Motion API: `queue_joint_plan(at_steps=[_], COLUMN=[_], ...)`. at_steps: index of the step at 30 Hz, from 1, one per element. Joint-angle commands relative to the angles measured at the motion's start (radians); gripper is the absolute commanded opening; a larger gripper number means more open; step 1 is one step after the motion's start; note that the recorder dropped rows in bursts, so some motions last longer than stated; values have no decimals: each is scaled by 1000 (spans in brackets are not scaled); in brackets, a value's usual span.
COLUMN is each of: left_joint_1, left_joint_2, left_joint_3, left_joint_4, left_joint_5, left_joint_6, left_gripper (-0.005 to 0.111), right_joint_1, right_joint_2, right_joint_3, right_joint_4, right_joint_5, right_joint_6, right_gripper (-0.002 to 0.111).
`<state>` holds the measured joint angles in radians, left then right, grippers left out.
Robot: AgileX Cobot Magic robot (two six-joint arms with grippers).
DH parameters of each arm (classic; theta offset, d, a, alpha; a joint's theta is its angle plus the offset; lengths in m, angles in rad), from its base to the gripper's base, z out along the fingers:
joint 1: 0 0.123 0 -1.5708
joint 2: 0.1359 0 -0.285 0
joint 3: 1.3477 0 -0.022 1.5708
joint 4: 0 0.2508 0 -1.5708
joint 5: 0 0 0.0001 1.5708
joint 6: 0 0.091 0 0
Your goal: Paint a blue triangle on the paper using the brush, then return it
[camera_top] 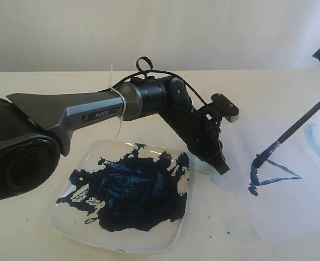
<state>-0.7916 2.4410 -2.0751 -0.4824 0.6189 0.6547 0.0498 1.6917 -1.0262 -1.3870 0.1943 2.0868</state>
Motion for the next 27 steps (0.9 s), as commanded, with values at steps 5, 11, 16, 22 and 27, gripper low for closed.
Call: queue_joint_plan(at_steps=[5,11,16,22,27], left_joint_1=[0,0,0,0,0], left_joint_2=[4,4,4,4,4], left_joint_3=[4,4,4,4,4], left_joint_4=[4,4,4,4,4], left_joint_5=[46,46,46,46,46], left_joint_6=[3,3,3,3,3], left_gripper=[0,0,0,0,0], right_joint_1=[1,-1,-1,-1,-1], right_joint_2=[40,46,46,46,46], right_joint_3=[-24,-33,-53,-73,-89], right_joint_4=[-3,-6,-43,-45,-49], right_joint_5=[17,59,61,62,62], right_joint_6=[4,4,4,4,4], right_gripper=[0,0,0,0,0])
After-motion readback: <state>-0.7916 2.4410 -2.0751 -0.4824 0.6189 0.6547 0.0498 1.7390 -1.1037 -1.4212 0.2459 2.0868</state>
